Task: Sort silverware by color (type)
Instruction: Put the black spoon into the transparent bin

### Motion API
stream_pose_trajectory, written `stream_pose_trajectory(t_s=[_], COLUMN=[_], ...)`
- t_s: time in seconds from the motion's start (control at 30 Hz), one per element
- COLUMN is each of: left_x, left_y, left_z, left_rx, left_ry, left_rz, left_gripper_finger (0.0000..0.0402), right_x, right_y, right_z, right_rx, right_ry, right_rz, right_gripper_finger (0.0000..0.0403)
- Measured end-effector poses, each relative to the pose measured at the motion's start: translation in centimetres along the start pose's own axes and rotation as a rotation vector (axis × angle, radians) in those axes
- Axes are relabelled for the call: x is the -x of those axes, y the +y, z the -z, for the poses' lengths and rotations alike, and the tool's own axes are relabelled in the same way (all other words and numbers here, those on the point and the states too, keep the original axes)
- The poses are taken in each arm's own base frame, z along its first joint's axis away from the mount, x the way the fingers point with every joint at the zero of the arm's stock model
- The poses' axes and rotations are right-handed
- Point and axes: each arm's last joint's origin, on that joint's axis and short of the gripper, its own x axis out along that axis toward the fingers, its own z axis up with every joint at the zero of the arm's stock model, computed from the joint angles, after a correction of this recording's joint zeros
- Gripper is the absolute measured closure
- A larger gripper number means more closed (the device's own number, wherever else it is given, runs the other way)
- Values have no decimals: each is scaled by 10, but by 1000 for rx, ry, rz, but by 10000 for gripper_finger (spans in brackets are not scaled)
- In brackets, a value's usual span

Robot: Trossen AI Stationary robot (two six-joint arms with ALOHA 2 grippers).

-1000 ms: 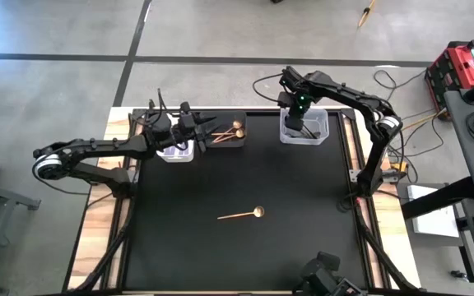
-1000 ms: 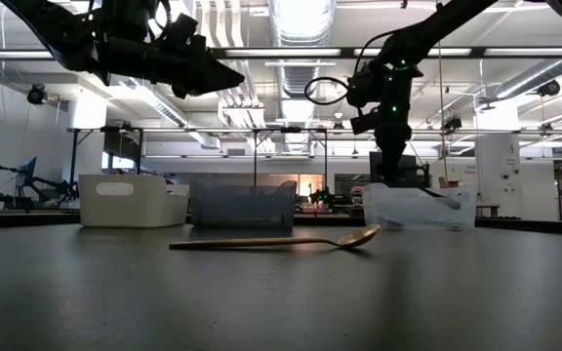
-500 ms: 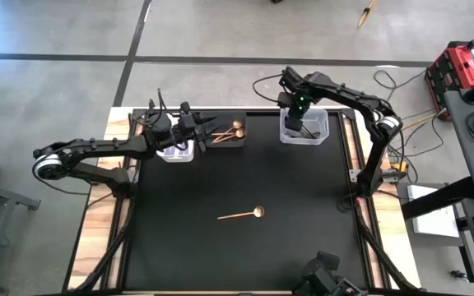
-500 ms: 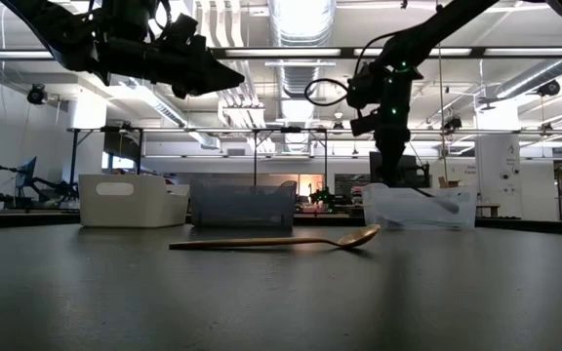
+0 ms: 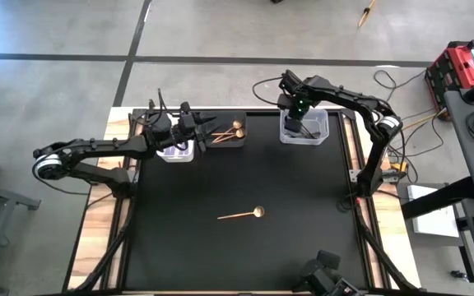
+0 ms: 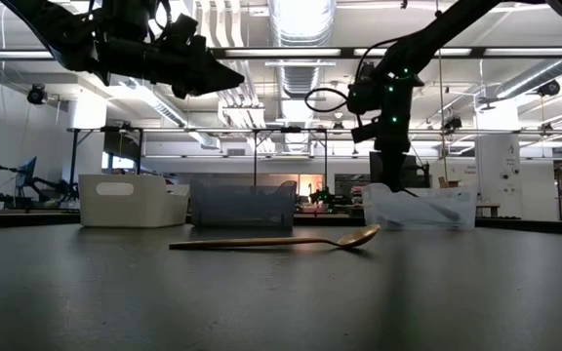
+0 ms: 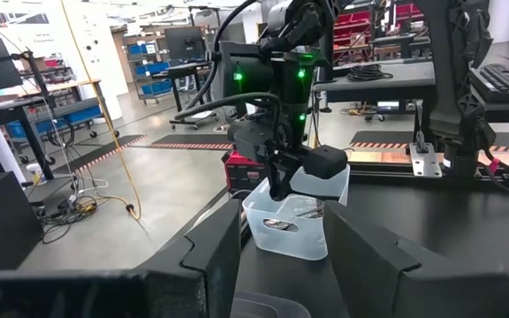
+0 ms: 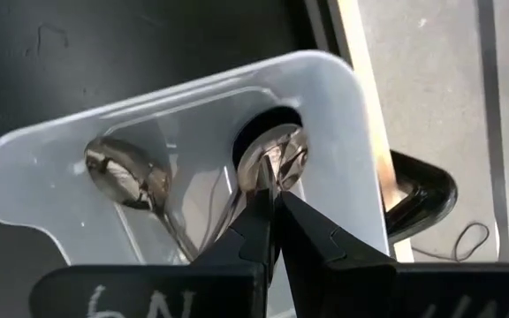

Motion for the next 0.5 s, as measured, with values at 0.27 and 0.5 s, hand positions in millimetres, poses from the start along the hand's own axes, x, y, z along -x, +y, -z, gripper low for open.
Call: stream_pose_trajectory(t_s=[0.27, 0.5], left_x=[0, 0], left_y=[0, 0], left_z=[0, 1], left_rx=[0, -7], left_ry=[3, 7], left_rz=[0, 1], left_gripper_finger=[257, 257], right_x=[0, -2], right_y=[-1, 0], right_z=[-2, -1], right_rx=[-13, -15], right_ry=[-26, -17], right_rz=[14, 8], right_gripper_finger=[391, 391])
